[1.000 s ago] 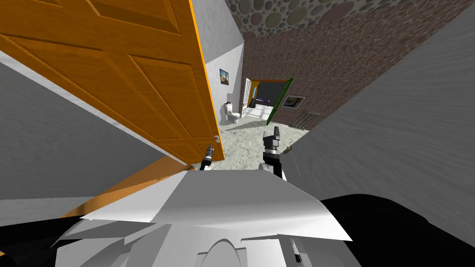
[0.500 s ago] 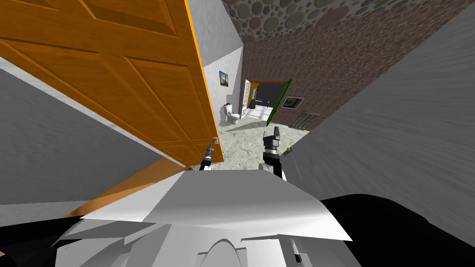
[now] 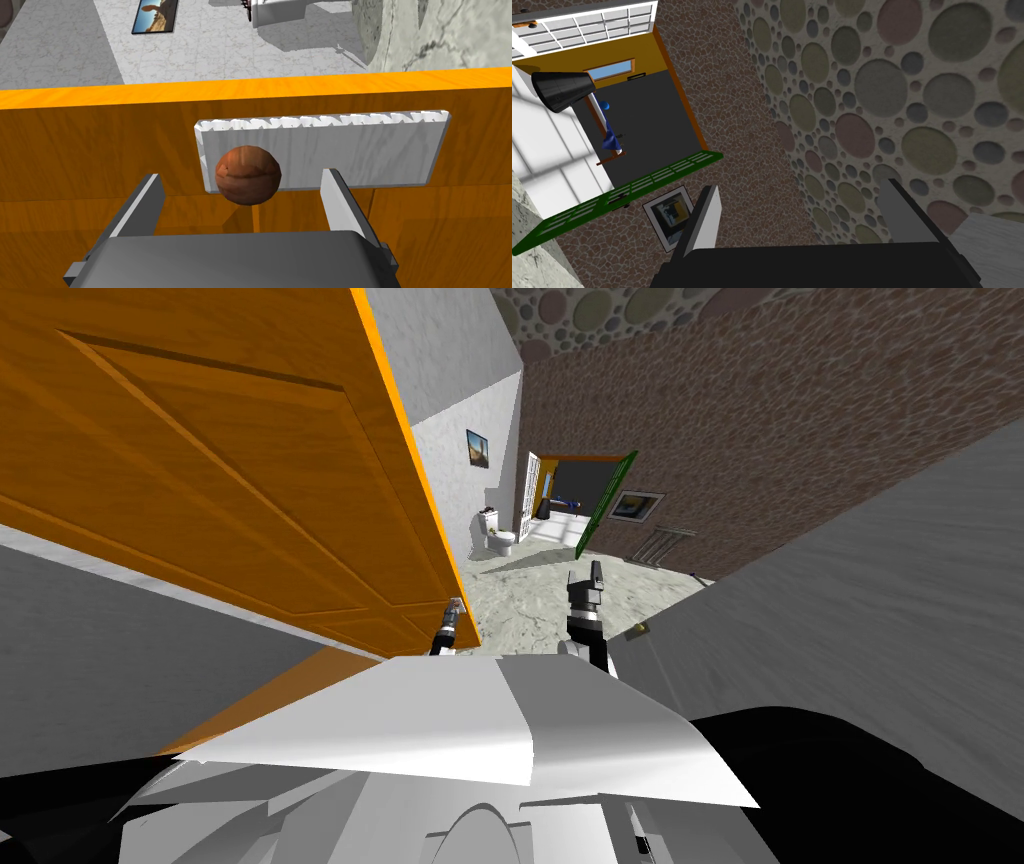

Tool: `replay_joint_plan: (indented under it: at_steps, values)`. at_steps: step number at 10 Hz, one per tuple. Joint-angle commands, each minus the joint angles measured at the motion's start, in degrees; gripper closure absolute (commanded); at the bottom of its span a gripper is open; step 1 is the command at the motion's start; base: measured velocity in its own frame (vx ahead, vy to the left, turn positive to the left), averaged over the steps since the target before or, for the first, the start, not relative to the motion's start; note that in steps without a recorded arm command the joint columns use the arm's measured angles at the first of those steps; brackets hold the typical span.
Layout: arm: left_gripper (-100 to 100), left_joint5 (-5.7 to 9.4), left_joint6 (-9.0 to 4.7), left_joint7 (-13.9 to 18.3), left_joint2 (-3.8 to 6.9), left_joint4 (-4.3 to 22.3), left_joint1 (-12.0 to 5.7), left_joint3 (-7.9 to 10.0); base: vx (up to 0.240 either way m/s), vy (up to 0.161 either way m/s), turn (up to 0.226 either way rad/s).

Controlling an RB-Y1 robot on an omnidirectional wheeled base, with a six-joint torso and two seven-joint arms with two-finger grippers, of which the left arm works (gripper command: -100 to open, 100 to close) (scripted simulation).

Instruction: Push the door open

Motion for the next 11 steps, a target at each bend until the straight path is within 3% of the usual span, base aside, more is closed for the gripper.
replay_joint_plan:
  at_steps: [1, 2, 3, 8, 11]
  values:
    - [-100, 0.08, -0.61, -0.1, -0.42, 0.4, 0.06, 0.21, 0.244, 0.043, -0.03]
    - [-100, 0.04, -0.29, 0.0, -0.27, 0.1, 0.16, 0.09, 0.093, 0.016, 0.004]
    - [100, 0.04, -0.29, 0.0, -0.27, 0.1, 0.16, 0.09, -0.021, -0.007, -0.003]
    - [100, 0.04, -0.29, 0.0, -0.27, 0.1, 0.16, 0.09, -0.017, -0.003, -0.001]
    - [100, 1.05, 0.21, -0.6, 0.4, 0.3, 0.06, 1.87, 0.146, -0.052, 0.054]
